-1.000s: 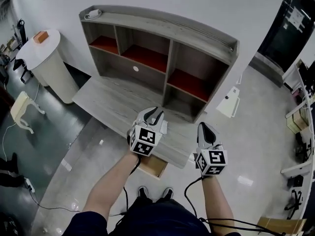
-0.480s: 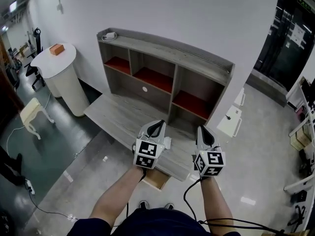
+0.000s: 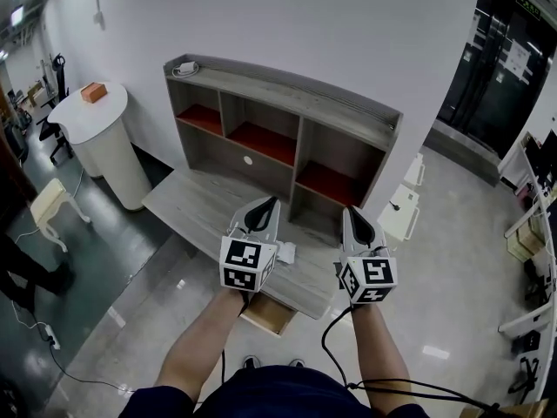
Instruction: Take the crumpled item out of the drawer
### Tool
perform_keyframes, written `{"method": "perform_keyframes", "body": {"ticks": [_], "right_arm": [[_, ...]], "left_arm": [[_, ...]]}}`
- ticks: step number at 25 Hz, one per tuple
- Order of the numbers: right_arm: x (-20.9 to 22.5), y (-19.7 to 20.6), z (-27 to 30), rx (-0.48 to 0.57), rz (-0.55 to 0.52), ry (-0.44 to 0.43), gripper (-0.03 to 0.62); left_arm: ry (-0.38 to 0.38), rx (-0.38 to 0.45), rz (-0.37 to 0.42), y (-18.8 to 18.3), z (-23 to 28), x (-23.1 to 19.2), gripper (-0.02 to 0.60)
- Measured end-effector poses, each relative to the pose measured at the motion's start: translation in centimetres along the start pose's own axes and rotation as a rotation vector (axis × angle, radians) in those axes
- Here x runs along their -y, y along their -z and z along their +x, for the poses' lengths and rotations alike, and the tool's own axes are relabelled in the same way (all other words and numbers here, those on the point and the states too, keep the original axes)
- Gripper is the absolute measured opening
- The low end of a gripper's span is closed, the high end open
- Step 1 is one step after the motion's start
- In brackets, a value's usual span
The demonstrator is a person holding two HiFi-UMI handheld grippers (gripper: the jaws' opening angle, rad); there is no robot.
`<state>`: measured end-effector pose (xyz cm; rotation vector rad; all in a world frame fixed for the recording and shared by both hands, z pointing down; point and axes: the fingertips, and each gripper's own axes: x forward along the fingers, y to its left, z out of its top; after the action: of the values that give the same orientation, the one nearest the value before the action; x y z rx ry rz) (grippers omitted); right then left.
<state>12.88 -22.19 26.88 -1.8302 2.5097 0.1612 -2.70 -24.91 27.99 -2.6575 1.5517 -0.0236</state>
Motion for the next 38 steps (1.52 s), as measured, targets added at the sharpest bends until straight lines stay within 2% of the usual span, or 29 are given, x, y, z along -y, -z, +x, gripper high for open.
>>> {"method": "perform_keyframes", "body": {"ticks": [4, 38], "right_arm": [[-0.4, 0.5, 0.0, -0.008, -0.002, -0.009, 0.006], [-0.2, 2.0, -0.1, -0.033, 0.018, -0.001, 0.006]], "left_arm": [[0.019, 0.007, -0.01, 0.0, 0.1, 0.7, 0.005], [0.015, -0.038, -0.053, 2.0, 0.2, 0.1, 0.005]]}}
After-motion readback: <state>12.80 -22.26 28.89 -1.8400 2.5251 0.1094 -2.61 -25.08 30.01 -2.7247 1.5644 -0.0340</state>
